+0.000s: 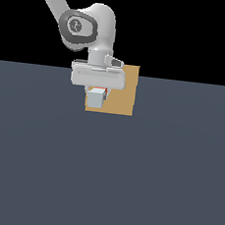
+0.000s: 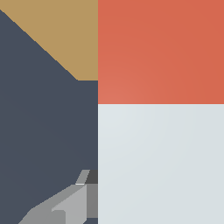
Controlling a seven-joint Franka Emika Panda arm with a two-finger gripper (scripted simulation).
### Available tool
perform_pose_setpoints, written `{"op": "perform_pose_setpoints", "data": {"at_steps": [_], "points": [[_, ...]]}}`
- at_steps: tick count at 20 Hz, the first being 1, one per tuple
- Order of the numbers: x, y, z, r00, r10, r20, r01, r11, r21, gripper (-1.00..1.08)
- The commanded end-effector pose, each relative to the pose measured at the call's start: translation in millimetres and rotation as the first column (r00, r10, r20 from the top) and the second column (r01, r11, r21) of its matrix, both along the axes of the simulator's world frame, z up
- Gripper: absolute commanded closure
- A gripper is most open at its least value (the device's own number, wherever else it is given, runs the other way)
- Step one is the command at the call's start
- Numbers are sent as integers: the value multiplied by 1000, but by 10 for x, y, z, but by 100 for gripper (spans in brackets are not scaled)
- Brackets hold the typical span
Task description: Insert the peg into the horizontal hole in a box.
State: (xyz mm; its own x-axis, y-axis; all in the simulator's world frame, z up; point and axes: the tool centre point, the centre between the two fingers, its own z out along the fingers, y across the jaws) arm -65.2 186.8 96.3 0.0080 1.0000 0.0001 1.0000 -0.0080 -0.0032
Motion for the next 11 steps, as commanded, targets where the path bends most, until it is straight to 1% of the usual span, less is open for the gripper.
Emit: {"op": "perform_pose_setpoints", "data": {"at_steps": [1, 6, 11], "points": [[23, 190, 32, 1000, -1, 7, 1, 1000, 2, 108], [34, 408, 37, 1000, -1, 8, 1, 1000, 2, 108], [48, 441, 39, 1000, -1, 8, 1, 1000, 2, 108]]}}
